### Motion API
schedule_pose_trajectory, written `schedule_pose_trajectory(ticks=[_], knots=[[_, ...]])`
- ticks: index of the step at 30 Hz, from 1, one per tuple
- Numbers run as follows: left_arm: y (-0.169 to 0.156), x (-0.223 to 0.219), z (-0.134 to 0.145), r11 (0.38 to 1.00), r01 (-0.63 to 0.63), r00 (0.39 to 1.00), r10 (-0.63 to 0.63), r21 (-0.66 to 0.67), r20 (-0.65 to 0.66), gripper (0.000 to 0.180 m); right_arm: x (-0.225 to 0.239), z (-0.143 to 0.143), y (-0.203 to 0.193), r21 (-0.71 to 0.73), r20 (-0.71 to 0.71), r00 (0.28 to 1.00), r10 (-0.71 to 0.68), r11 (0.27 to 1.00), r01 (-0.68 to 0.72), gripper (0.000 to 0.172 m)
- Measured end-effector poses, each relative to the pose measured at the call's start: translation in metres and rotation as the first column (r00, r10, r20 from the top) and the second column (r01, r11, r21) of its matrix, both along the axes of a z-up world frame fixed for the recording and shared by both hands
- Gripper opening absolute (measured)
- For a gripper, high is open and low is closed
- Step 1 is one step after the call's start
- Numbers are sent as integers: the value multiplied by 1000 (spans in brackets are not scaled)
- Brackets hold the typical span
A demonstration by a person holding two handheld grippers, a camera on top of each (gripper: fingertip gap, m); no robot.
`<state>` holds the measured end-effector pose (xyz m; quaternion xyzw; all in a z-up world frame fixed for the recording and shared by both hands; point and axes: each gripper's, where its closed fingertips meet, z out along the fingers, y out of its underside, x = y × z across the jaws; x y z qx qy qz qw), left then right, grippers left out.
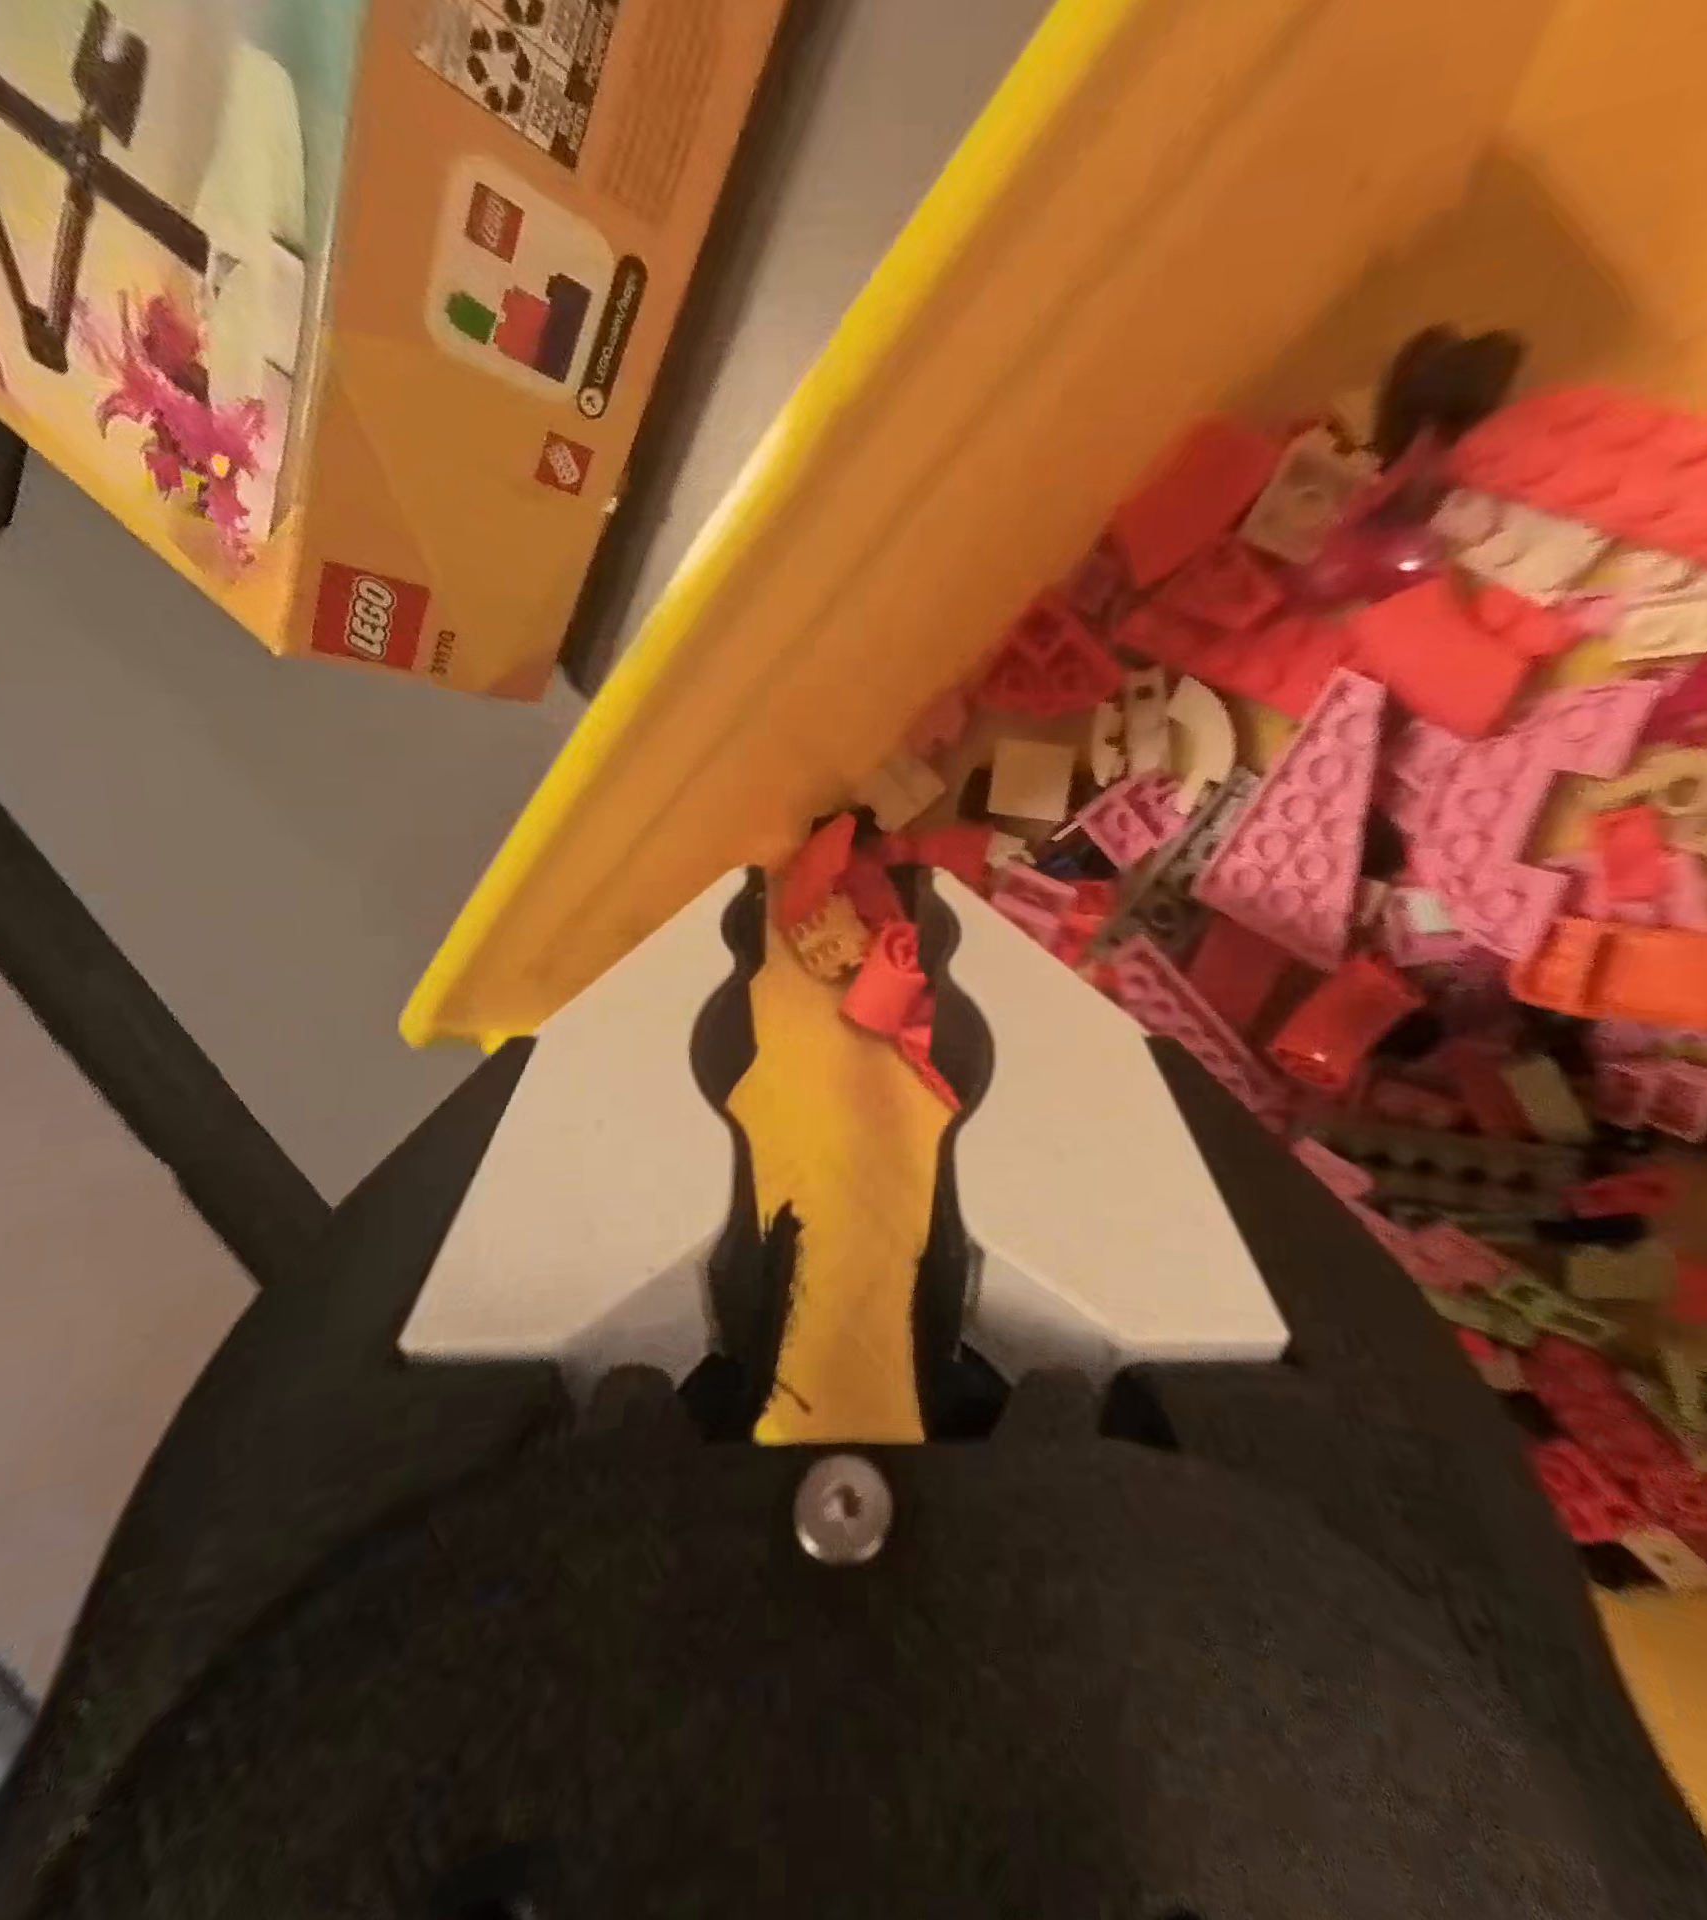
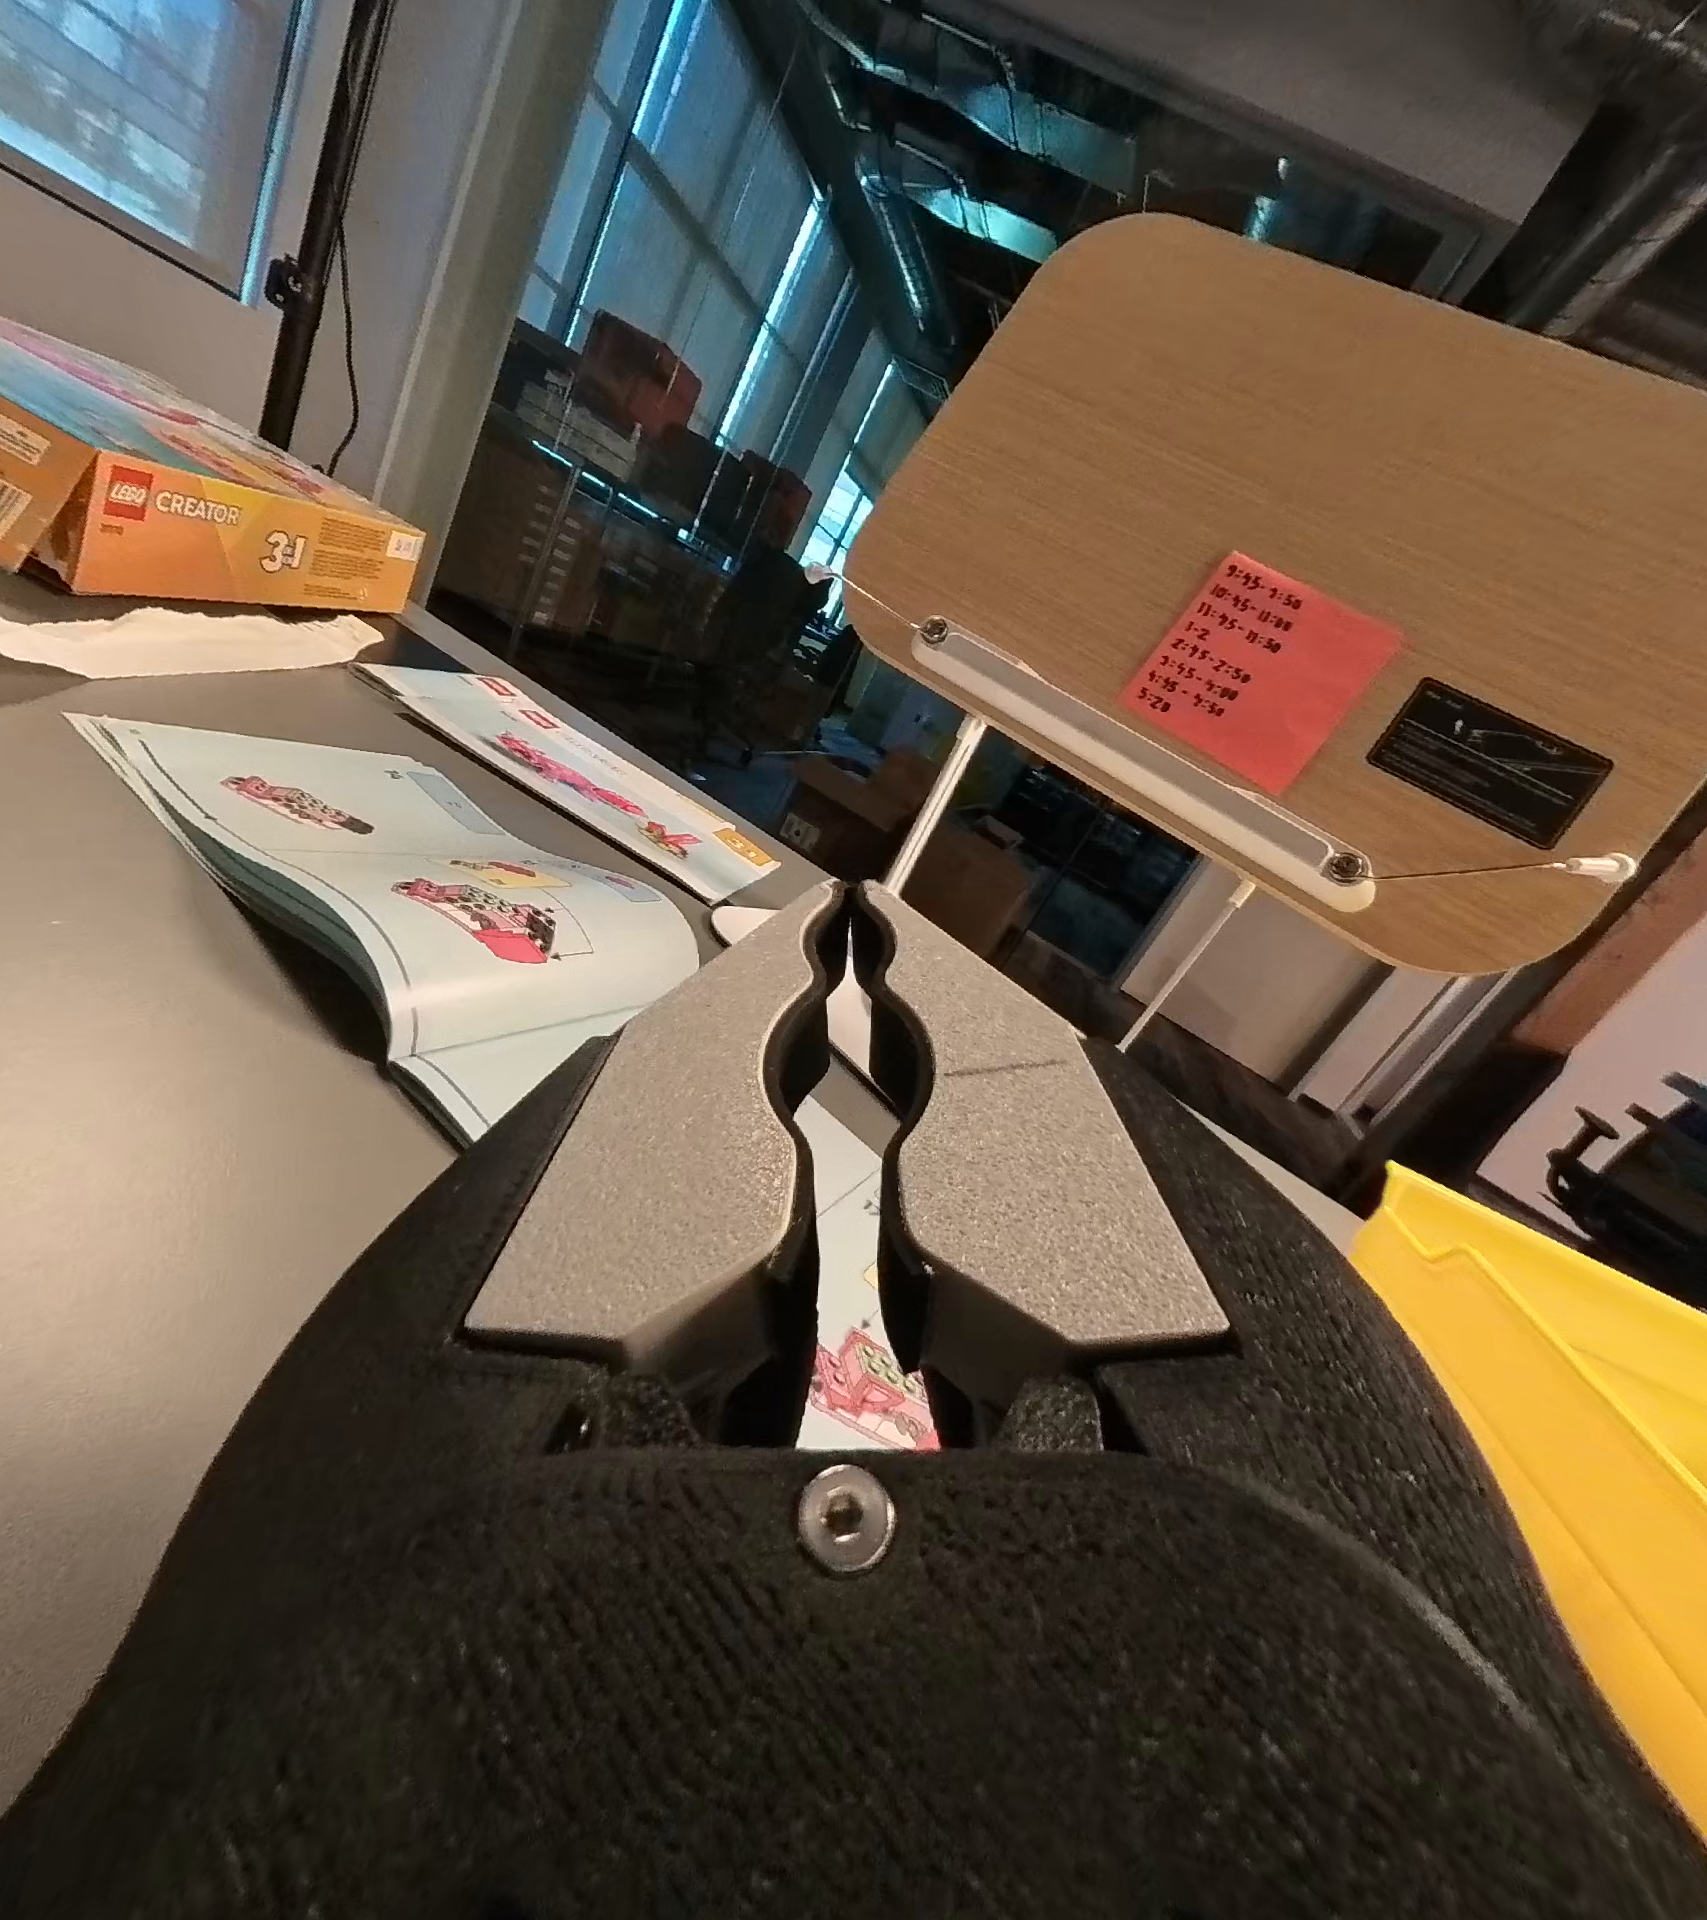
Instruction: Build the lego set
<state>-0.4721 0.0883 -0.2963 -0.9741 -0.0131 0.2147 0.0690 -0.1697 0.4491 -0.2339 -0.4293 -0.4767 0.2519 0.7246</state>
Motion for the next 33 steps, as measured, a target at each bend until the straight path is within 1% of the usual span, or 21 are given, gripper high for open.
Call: schedule_pose_trajectory(ticks=[3,6,7,9,15,20,21,22,23,25,26,28,29,30,31,32,33], knots=[[-2,-7,-16,995,1,1000,1,-104,15,32,-1,0,-2,6,3,1000,8,1000,-8,0],[-13,-15,-31,975,4,1000,-4,-224,0,31,-2,-1,-3,9,8,1000,13,1000,-13,0],[-13,-21,-30,971,15,999,-25,-240,-40,22,-2,0,-3,9,7,1000,14,1000,-14,0],[-12,-26,-29,967,20,997,-39,-254,-69,16,-2,0,-3,9,7,1000,14,1000,-14,0],[-13,-28,-29,946,51,989,-93,-320,-117,17,-2,0,-3,10,7,1000,14,1000,-14,0],[-11,-32,-31,924,80,966,-164,-373,-200,22,-1,0,-3,8,5,1000,15,1000,-15,0],[-10,-35,-29,914,94,951,-200,-395,-236,15,-1,0,-3,8,5,1000,15,1000,-15,0],[-8,-40,-26,904,117,925,-250,-412,-285,5,-1,0,-3,7,4,1000,17,1000,-17,0],[-6,-40,-24,906,141,911,-277,-400,-306,3,-1,0,-4,7,4,1000,19,1000,-19,0],[2,-37,-14,942,164,897,-266,-292,-354,0,-1,0,-4,8,4,1000,20,1000,-20,0],[5,-33,-5,963,169,897,-239,-212,-373,0,-1,0,-4,8,3,1000,20,1000,-20,0],[12,-19,16,982,187,913,-170,10,-370,0,-1,1,-4,4,-1,1000,20,1000,-20,0],[14,-12,28,973,193,923,-135,128,-362,0,-1,1,-3,2,-2,1000,19,1000,-19,0],[15,-4,40,950,194,935,-104,245,-340,0,-1,1,-3,-1,-2,1000,19,1000,-19,0],[16,6,50,915,187,953,-80,358,-292,0,-1,1,-3,-2,-3,1000,19,1000,-19,0],[18,17,62,861,189,968,-83,471,-237,0,-1,1,-3,-4,-4,1000,18,1000,-18,0],[23,34,74,787,218,973,-132,577,-188,0,-1,1,-2,-5,-5,1000,18,1000,-18,0]])
